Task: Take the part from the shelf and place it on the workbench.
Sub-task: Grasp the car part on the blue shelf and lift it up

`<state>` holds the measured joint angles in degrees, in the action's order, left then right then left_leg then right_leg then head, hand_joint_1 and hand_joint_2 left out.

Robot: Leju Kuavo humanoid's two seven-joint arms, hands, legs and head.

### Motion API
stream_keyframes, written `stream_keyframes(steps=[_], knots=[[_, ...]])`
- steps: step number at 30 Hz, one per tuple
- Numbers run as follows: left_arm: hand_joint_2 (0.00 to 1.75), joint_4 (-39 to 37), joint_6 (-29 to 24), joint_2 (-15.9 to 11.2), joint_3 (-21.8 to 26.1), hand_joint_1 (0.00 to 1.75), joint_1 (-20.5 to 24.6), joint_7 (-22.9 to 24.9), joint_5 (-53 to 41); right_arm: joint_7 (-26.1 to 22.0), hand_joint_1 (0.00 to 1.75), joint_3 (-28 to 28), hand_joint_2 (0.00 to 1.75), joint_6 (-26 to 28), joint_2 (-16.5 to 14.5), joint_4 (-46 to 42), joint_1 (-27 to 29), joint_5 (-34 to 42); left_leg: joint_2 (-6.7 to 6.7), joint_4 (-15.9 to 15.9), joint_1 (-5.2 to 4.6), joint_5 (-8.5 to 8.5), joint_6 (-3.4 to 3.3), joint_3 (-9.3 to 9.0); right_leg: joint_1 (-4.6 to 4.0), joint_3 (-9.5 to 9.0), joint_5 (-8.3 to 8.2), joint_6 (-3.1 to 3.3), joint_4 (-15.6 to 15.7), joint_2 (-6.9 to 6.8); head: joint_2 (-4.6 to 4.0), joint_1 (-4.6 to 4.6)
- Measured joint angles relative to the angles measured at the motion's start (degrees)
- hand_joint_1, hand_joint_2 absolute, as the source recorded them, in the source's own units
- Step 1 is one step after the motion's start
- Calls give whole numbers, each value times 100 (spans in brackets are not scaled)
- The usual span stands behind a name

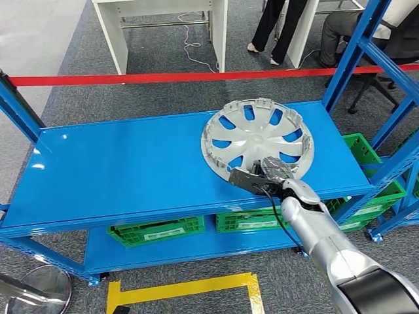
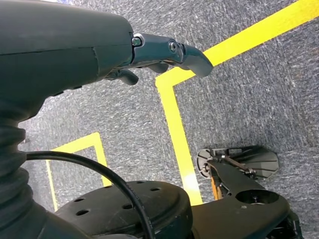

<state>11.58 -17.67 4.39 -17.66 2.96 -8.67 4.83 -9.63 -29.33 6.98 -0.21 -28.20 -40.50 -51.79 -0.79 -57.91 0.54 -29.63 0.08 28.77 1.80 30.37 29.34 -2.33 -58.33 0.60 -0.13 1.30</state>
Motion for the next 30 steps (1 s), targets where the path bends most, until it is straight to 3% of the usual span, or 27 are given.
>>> stream_keyframes(steps=[4, 11, 15, 30], knots=[[175, 0, -6, 0, 0, 0, 0, -1, -1, -13, 175, -88, 175, 351, 21, -19, 42, -205, 0, 0, 0, 0, 0, 2, 0, 1, 0, 0, 0, -2, 0, -1], [175, 0, -16, 0, 0, 0, -1, -1, -1, 467, 175, -567, 175, 1319, 179, -388, 184, -1432, 2, 0, -1, 2, 0, 15, 1, 9, -1, -1, 0, -8, 0, 0], [175, 0, -23, 0, 1, 0, -1, -1, 0, 625, 175, -719, 175, 1374, 333, -680, 254, -1797, 5, -3, -2, 4, 0, 36, 2, 28, -4, -2, 0, -9, 0, 1], [175, 0, -24, 1, 2, 0, 5, -1, -3, 642, 175, -942, 175, 1374, 795, -1482, 463, -2030, 8, -8, -2, 3, 0, 101, 1, 91, -3, -2, -2, -11, 0, -1]])
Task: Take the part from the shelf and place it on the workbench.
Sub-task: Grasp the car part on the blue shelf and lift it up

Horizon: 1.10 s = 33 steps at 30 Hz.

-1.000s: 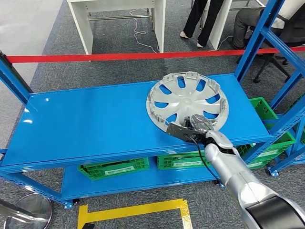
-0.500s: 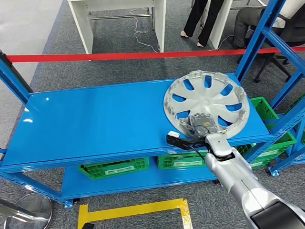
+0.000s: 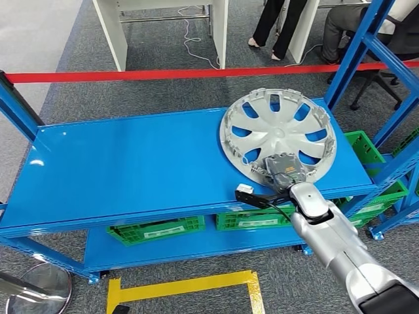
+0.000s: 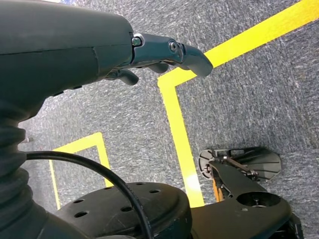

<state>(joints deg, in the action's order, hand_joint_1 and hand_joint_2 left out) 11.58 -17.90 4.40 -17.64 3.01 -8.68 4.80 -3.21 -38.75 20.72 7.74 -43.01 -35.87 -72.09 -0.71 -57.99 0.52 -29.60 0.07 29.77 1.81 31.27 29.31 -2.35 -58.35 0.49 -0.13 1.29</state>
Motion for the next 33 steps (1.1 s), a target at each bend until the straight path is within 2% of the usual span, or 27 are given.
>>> stream_keyframes(steps=[19, 26, 33], knots=[[175, 0, -2, 4, 0, 0, 7, 0, -50, -231, 175, 11, 175, -40, 159, -144, 108, 327, 0, 0, 0, 0, 0, 10, 0, 9, 0, 0, 0, -1, 0, 0], [175, 0, 3, 3, 0, 0, 16, 0, -112, -788, 175, 64, 175, -353, 175, -121, 128, 814, 0, 0, 0, 0, 0, 8, 0, 8, 0, 0, 0, 0, 0, 1], [175, 0, 25, 4, 0, 0, 25, 3, -172, -1276, 175, 116, 175, -248, 64, 36, 232, 1344, -2, 0, 1, 0, 0, 2, -2, 5, 0, 0, 0, 3, 0, 1]])
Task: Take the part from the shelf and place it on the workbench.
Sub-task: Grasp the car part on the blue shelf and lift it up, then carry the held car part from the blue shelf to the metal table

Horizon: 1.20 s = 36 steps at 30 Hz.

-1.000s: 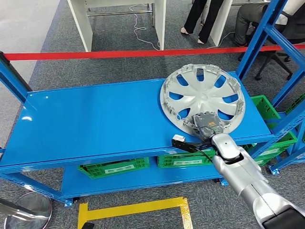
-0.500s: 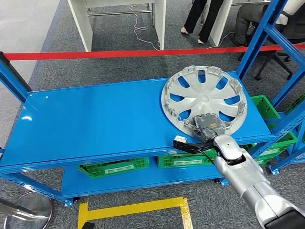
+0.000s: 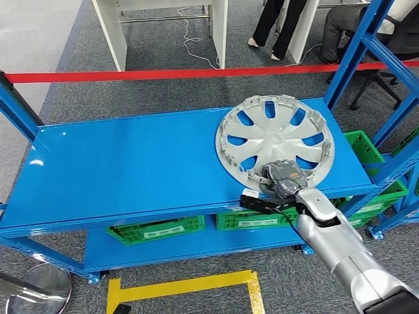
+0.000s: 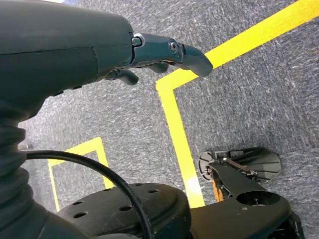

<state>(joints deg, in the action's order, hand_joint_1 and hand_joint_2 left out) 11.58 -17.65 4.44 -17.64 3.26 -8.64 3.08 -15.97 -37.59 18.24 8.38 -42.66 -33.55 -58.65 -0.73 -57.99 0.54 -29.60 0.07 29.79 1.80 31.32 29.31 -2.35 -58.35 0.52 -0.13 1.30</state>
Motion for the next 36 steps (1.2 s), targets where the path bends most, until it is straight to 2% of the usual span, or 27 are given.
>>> stream_keyframes(steps=[8, 10, 11, 14, 15, 17, 21, 36], knots=[[175, 0, 1, -7, 0, 0, 1, 8, -19, -469, 175, 258, 175, -23, -149, 55, 222, 763, 0, 0, 1, 1, 0, -8, -1, -8, 0, 0, 0, -1, 0, -1], [175, 0, 1, -8, 0, 0, 1, 8, -20, -494, 166, 305, 175, -30, -155, 56, 243, 790, 1, 0, 1, 1, 0, -10, -1, -12, 0, 0, 0, -3, 0, 0], [175, 0, 2, -8, 0, 0, 1, 8, -20, -504, 143, 322, 175, -39, -156, 57, 249, 808, 2, 0, 1, 1, 0, -10, -1, -14, 0, 0, 0, -4, 0, 0], [175, 0, 11, -11, 0, 0, 1, 8, -22, -538, 24, 382, 175, -71, -165, 61, 267, 903, 2, -1, 1, 1, 0, -13, -1, -17, 0, 0, 0, -4, 0, 1], [175, 0, 18, -14, 0, 0, 1, 7, -24, -552, 4, 407, 175, -68, -168, 64, 276, 927, 2, -1, 1, 0, 0, -13, -1, -17, 0, 0, 0, -4, 0, 1], [175, 0, 30, -25, 0, 0, 1, 6, -35, -582, 0, 451, 175, -30, -169, 70, 301, 944, 2, -2, 1, 0, 0, -13, -1, -18, 0, 0, 0, -4, 0, 0], [175, 0, 33, -46, 0, 0, 2, 5, -65, -605, 0, 507, 0, 26, -171, 91, 341, 947, 2, -2, 1, 0, 0, -14, -1, -19, 0, 0, 1, -5, 0, 0], [175, 0, 27, -81, -4, 0, 5, 5, -122, -449, 0, 570, 0, 200, -171, 117, 368, 711, 4, -5, 0, 0, 0, -16, 0, -26, 0, 0, 1, -12, 0, 0]])
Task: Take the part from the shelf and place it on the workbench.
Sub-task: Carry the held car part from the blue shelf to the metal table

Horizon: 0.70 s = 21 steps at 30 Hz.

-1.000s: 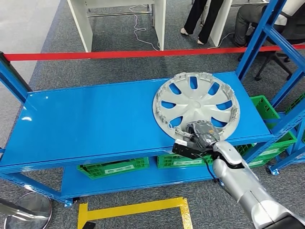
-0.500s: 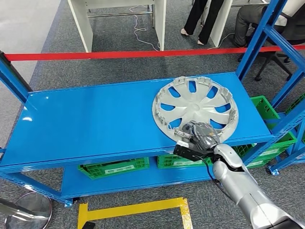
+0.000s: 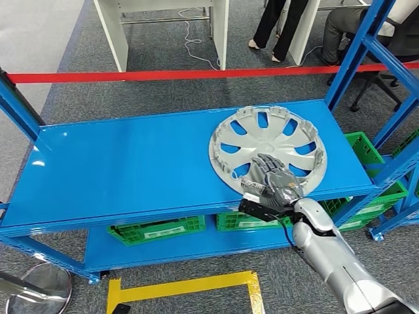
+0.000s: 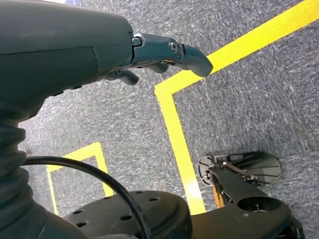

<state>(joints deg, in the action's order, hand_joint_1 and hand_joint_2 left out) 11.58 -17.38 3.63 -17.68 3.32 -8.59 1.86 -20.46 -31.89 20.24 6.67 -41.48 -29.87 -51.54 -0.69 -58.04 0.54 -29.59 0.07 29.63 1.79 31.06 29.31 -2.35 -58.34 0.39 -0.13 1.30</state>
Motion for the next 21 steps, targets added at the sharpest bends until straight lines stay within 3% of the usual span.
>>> stream_keyframes(steps=[21], knots=[[175, -55, 49, -72, -188, 0, -60, 26, -326, 286, 0, 35, 0, 480, -1, -606, 318, -323, 15, -1, 0, 0, 0, 12, 0, 10, 1, 0, -1, -5, 0, 0]])
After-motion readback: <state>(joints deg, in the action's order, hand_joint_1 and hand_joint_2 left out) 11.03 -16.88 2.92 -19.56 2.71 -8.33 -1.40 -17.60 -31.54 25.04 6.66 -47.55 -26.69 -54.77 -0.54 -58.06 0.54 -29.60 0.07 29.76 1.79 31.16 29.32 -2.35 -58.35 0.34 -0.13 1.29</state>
